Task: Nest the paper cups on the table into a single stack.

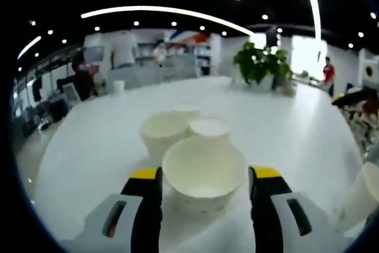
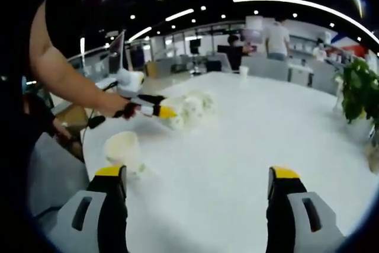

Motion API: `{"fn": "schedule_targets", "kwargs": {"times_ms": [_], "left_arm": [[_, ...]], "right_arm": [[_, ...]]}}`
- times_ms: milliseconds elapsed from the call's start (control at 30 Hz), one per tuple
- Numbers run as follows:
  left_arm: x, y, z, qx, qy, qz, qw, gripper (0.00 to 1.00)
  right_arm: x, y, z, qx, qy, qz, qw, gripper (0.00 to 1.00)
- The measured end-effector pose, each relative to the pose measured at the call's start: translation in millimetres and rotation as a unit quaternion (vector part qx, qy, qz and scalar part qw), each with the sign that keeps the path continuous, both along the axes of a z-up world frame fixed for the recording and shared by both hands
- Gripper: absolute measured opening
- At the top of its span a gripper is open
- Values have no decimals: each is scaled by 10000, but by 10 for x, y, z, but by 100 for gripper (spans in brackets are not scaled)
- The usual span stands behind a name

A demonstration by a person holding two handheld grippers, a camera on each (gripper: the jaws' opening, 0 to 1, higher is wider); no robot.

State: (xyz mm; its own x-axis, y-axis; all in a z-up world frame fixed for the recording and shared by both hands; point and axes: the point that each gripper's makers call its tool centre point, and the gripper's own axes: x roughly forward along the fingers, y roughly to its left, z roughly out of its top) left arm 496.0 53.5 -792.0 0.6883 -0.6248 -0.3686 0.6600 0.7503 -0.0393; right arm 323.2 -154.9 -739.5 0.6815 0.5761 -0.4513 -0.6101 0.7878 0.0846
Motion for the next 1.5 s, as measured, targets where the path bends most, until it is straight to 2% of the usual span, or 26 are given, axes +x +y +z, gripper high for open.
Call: {"fn": "schedule_targets", "kwargs": {"times_ms": [200,500,833,1133,1233,1433,1500], "left_arm": [[10,4,-19,127,-17,-67,9999,46],[13,-8,-13,13,17,-38,10000,44],[19,-15,0,96,-53,-94,9999,43],[36,35,191,-68,-154,-22,9999,43],[28,66,221,-92,-78,-9,9999,42],[58,175,310,-69,-107,20,9999,42],[56,187,335,-125,-9,1,9999,42]], "right_arm": [[52,14,26,-14,-44,34,10000,98],[71,4,11,-25,-32,31,10000,98],[71,-26,9,-31,-22,-2,10000,98],[99,-21,10,-41,-47,3,10000,98],[108,-10,12,-24,-46,-5,10000,98],[133,18,13,-17,-72,35,10000,98],[153,11,1,-25,-59,31,10000,98]]}}
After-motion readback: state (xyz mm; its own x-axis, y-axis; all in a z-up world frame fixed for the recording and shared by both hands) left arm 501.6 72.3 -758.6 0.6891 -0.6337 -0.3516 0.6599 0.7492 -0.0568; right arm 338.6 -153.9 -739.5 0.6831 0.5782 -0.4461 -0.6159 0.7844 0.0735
